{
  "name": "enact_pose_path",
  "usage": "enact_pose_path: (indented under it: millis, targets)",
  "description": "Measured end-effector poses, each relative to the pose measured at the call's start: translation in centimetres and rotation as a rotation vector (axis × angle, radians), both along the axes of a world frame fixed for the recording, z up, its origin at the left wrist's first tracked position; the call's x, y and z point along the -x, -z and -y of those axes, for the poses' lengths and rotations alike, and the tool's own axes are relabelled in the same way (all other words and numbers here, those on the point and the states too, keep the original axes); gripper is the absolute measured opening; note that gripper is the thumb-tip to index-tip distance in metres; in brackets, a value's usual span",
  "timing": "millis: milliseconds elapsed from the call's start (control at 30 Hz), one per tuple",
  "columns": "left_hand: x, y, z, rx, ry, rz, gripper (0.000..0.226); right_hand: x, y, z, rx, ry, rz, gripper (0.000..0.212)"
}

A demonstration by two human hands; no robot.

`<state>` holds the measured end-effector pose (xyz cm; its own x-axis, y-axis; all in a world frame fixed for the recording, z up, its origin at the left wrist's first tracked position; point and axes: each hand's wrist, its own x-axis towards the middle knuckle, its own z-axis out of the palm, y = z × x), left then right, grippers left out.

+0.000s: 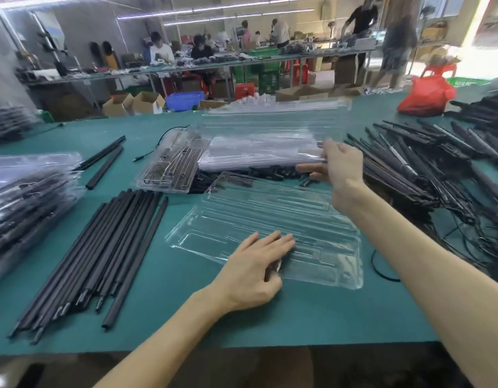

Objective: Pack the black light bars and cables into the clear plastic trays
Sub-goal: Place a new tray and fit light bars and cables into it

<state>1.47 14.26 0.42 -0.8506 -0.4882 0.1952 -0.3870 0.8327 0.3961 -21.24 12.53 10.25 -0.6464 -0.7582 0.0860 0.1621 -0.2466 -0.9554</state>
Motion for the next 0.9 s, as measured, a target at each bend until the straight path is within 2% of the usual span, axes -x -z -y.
enact_pose_path:
  millis: [100,167,267,300,333,467,567,633,733,900]
  targets:
    - [0.1,0.4,0.0,0.021,0.018,-0.001,0.078,0.5,0.4,1.3,-0.037,-0.047,0.049,0.02]
    - [0.1,0.6,-0.1,0.036,0.032,0.004,0.079,0.9,0.4,2.3,-0.059,-0.109,0.111,0.029]
    - [0.0,0.5,-0.1,0.041,0.04,0.01,0.079,1.4,0.1,3.3,0.044,-0.233,0.318,0.082]
    - [0.0,0.5,-0.1,0.039,0.039,0.007,0.078,1.7,0.1,3.5,0.074,-0.281,0.353,0.091]
    - [-0.1,0.4,-0.1,0.037,0.039,0.005,0.078,1.8,0.3,3.6,0.075,-0.328,0.347,0.088]
    - [-0.1,0.1,-0.2,0.05,0.038,0.004,0.076,1.3,2.3,3.2,-0.058,-0.391,0.269,0.054]
    - [-0.1,0.1,-0.3,0.073,0.029,0.018,0.075,0.8,3.9,2.2,-0.122,-0.38,0.232,0.043]
    - [0.0,0.2,-0.3,0.097,0.019,0.042,0.076,0.0,4.6,0.9,-0.181,-0.391,0.114,0.041]
    - [0.2,0.5,-0.4,0.148,-0.003,0.076,0.075,-1.7,5.6,-1.3,-0.26,-0.374,-0.162,0.036]
    - [0.4,0.8,-0.8,0.215,-0.067,0.015,0.078,-4.0,7.2,-4.3,-0.308,-0.282,-0.762,0.028]
